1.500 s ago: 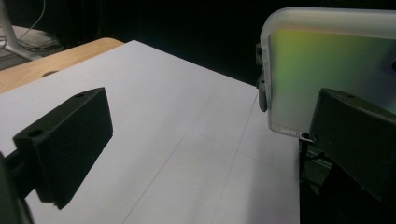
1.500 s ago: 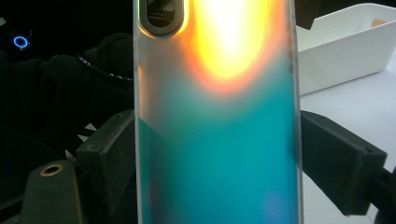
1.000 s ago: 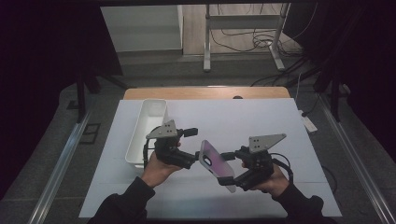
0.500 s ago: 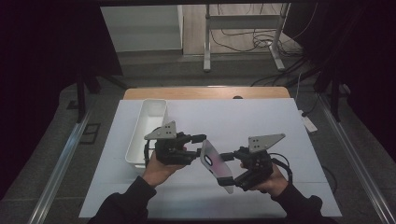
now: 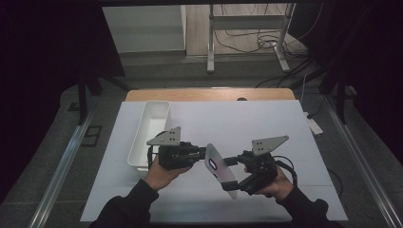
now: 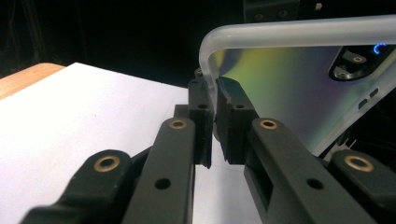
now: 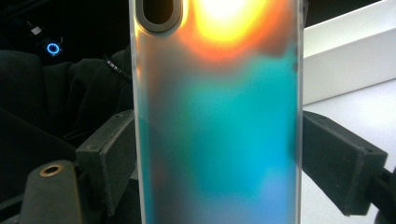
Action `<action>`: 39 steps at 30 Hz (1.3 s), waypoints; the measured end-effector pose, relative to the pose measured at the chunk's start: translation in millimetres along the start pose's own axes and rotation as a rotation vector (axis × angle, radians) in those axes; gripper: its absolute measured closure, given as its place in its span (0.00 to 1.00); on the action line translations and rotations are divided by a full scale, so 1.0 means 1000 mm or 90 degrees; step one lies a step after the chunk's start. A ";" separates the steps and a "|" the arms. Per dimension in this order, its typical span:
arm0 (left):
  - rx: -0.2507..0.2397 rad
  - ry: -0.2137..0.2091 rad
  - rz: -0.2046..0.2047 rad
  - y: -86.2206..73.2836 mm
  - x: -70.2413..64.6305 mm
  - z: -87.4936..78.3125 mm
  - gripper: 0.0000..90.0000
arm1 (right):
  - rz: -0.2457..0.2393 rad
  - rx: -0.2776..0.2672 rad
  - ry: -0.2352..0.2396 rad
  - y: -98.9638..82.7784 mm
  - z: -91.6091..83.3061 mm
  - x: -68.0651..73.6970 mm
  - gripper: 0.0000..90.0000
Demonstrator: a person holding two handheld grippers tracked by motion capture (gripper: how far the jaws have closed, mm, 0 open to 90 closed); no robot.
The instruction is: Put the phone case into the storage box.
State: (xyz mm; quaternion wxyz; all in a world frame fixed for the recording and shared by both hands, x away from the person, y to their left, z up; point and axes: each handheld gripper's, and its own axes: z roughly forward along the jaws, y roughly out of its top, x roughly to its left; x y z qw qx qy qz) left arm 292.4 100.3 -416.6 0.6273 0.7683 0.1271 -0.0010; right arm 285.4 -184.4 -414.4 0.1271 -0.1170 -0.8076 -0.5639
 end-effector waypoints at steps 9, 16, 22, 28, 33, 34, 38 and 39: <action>0.021 0.000 -0.006 0.001 0.000 0.001 0.99 | -0.036 0.027 -0.028 -0.001 0.004 0.003 0.18; 0.029 0.008 -0.017 0.003 -0.001 0.001 0.99 | -0.065 0.036 -0.062 -0.002 0.007 0.005 0.16; 0.030 0.008 -0.037 0.004 0.000 0.000 0.99 | -0.078 0.044 -0.088 -0.003 0.008 0.005 0.14; 0.035 0.020 -0.045 0.004 0.001 -0.002 0.99 | -0.076 0.042 -0.112 -0.003 0.006 0.003 0.11; 0.041 0.030 -0.053 0.004 0.001 -0.003 0.99 | -0.073 0.039 -0.123 -0.004 0.005 0.003 0.09; 0.043 0.035 -0.054 0.005 0.001 -0.003 0.99 | -0.074 0.039 -0.126 -0.004 0.004 0.003 0.09; 0.048 0.042 -0.057 0.004 0.002 -0.003 0.99 | -0.075 0.042 -0.131 -0.005 0.004 0.002 0.08; 0.049 0.044 -0.058 0.004 0.002 -0.003 0.99 | -0.076 0.044 -0.134 -0.005 0.005 0.002 0.07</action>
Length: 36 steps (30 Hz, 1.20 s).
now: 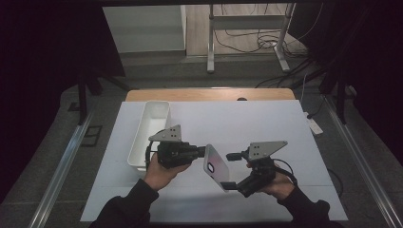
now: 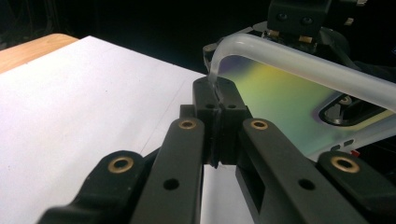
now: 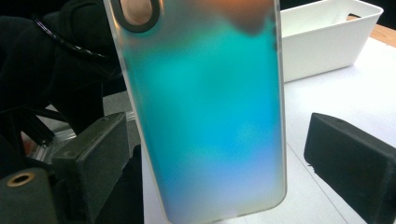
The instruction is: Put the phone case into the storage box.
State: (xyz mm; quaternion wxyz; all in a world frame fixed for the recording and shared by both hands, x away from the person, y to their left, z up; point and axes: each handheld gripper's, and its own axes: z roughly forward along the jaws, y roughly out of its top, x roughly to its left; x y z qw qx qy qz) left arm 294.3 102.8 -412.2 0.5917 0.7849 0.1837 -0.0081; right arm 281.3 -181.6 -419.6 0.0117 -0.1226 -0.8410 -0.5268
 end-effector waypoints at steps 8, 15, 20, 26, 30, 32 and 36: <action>0.010 0.022 -0.007 0.000 0.002 -0.001 0.99 | -0.009 0.013 -0.014 -0.002 0.001 0.001 0.05; 0.028 0.055 -0.026 -0.002 0.007 -0.003 0.99 | -0.009 0.017 -0.028 -0.005 -0.003 0.001 0.04; 0.038 0.075 -0.036 -0.002 0.009 -0.004 0.99 | -0.004 0.026 -0.047 -0.008 -0.007 0.000 0.03; 0.049 0.108 -0.045 -0.002 0.012 -0.007 0.99 | -0.002 0.047 -0.074 -0.013 -0.012 -0.002 0.02; 0.056 0.128 -0.043 -0.001 0.014 -0.009 0.99 | 0.004 0.054 -0.090 -0.016 -0.015 -0.003 0.02; 0.059 0.138 -0.045 -0.002 0.016 -0.009 0.99 | 0.007 0.057 -0.095 -0.017 -0.018 -0.004 0.02; 0.063 0.152 -0.052 -0.003 0.019 -0.011 0.99 | 0.009 0.063 -0.111 -0.020 -0.021 -0.005 0.02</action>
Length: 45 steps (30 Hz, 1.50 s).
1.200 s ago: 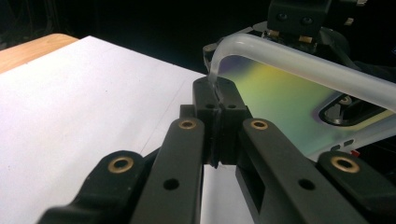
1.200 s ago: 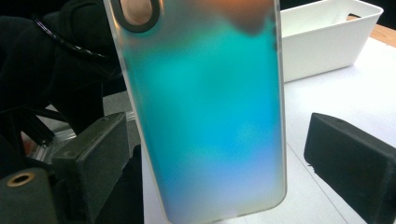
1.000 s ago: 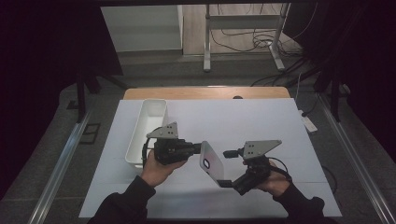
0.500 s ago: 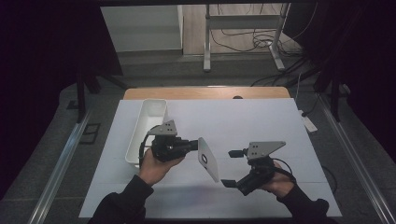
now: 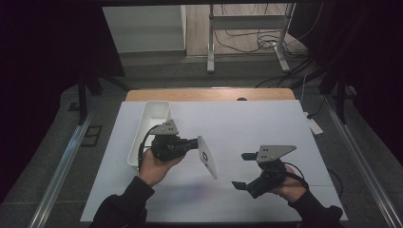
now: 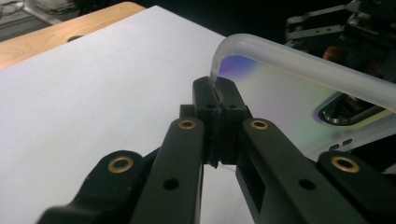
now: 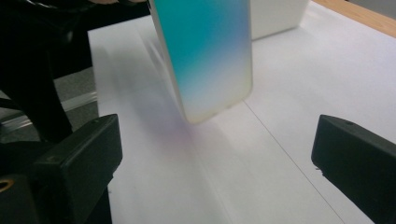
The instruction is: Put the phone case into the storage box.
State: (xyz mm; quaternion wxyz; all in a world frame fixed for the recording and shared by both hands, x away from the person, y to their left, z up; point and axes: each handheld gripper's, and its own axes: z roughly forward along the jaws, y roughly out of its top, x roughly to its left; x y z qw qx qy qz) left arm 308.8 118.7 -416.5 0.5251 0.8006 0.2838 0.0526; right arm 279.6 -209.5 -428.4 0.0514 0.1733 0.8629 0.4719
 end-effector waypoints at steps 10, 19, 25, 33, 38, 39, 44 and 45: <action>0.007 0.042 -0.014 0.001 0.008 -0.004 0.99 | 0.012 0.030 -0.059 -0.010 -0.008 -0.003 0.00; 0.003 0.066 -0.028 0.006 0.014 -0.010 0.99 | 0.019 0.049 -0.081 -0.018 -0.016 0.000 0.00; 0.003 0.085 -0.033 0.009 0.018 -0.014 0.99 | 0.025 0.055 -0.099 -0.024 -0.022 0.001 0.00; 0.001 0.107 -0.042 0.013 0.025 -0.019 0.99 | 0.037 0.050 -0.118 -0.032 -0.035 0.001 0.00; 0.001 0.123 -0.049 0.016 0.029 -0.023 0.99 | 0.038 0.054 -0.137 -0.038 -0.042 0.001 0.00; 0.001 0.123 -0.049 0.017 0.030 -0.023 0.99 | 0.035 0.054 -0.140 -0.038 -0.043 0.002 0.00; 0.006 0.137 -0.053 0.019 0.035 -0.026 0.99 | 0.029 0.059 -0.156 -0.043 -0.048 0.004 0.00; 0.006 0.140 -0.054 0.020 0.036 -0.027 0.99 | 0.029 0.059 -0.156 -0.043 -0.048 0.004 0.00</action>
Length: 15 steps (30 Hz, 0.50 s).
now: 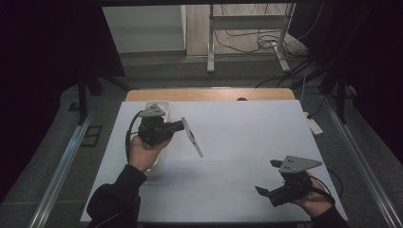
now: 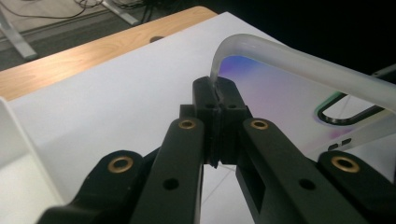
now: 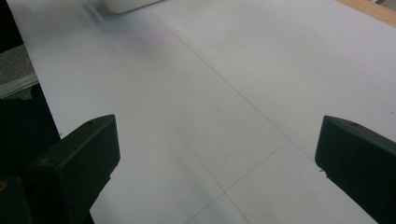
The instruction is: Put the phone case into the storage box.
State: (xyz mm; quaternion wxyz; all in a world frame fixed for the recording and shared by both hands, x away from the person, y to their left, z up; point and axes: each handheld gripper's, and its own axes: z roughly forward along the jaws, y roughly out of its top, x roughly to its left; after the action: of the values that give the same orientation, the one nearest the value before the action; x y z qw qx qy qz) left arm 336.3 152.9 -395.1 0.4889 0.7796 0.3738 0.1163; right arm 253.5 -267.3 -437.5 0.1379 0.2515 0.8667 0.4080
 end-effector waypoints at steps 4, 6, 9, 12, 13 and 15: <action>0.002 0.016 -0.006 0.003 0.005 -0.003 0.99 | 0.006 -0.002 -0.006 -0.005 -0.004 -0.001 0.00; 0.001 0.022 -0.009 0.004 0.006 -0.004 0.99 | 0.011 -0.004 -0.006 -0.007 -0.007 -0.002 0.00; 0.000 0.031 -0.015 0.006 0.009 -0.007 0.99 | 0.017 -0.007 -0.014 -0.010 -0.010 -0.004 0.00; 0.000 0.037 -0.019 0.008 0.011 -0.008 0.99 | 0.023 -0.008 -0.018 -0.013 -0.013 -0.005 0.00; -0.001 0.042 -0.020 0.009 0.013 -0.010 0.99 | 0.023 -0.008 -0.018 -0.013 -0.013 -0.005 0.00; -0.002 0.048 -0.025 0.011 0.015 -0.011 0.99 | 0.025 -0.009 -0.020 -0.015 -0.016 -0.006 0.00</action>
State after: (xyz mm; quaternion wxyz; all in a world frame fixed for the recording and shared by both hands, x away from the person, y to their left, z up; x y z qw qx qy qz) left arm 345.8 168.0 -383.0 0.4777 0.7666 0.4067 0.1364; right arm 246.8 -288.8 -439.0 0.1452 0.2743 0.8564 0.4127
